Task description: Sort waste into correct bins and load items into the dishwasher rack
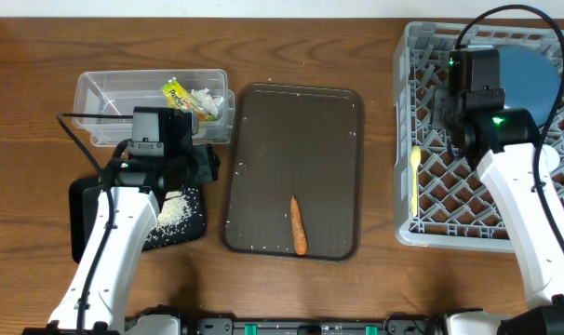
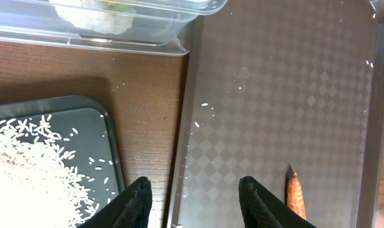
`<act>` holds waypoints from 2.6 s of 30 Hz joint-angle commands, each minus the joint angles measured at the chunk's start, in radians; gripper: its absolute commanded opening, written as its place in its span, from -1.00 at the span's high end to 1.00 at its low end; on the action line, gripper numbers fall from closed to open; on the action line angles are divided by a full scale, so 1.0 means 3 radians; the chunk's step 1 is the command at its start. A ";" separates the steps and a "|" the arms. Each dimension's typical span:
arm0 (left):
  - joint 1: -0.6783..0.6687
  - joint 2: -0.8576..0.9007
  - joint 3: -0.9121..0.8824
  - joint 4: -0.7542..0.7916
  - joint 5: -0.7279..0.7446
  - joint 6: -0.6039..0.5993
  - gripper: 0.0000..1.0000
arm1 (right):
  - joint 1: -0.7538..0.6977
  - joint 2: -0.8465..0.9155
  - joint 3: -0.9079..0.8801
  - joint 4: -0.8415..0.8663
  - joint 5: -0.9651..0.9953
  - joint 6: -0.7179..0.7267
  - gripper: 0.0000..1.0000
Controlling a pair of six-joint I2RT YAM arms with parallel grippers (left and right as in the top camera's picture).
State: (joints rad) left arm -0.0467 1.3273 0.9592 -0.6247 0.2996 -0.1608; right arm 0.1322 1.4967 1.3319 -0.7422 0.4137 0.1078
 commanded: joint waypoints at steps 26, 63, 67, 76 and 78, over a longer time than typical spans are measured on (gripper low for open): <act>0.0015 -0.0025 -0.0001 -0.0099 -0.0022 -0.0005 0.05 | 0.0827 0.0389 -0.0015 -0.0542 -0.2441 -0.0587 -0.38; -0.1699 0.0811 -0.0003 0.0055 -0.0078 -0.1367 0.04 | 0.0576 0.0820 0.0896 -0.0524 -0.1541 -0.0126 -0.52; -0.1900 0.0985 -0.0003 0.0065 -0.0066 -0.1681 0.04 | 0.0559 0.0820 0.0952 -0.0506 -0.1541 -0.0126 -0.54; -0.2195 0.1445 -0.0003 0.0164 0.0272 -0.2088 0.04 | 0.0561 0.0820 0.0952 -0.0529 -0.1542 -0.0177 -0.54; -0.2221 0.1540 -0.0003 0.0170 0.0272 -0.2219 0.04 | 0.0561 0.0820 0.0952 -0.0538 -0.1542 -0.0178 -0.55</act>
State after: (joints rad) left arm -0.7040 1.7542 0.9600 -0.5720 0.3660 -0.7349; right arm 0.3069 1.7557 1.6039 -0.9001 -0.0540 0.0643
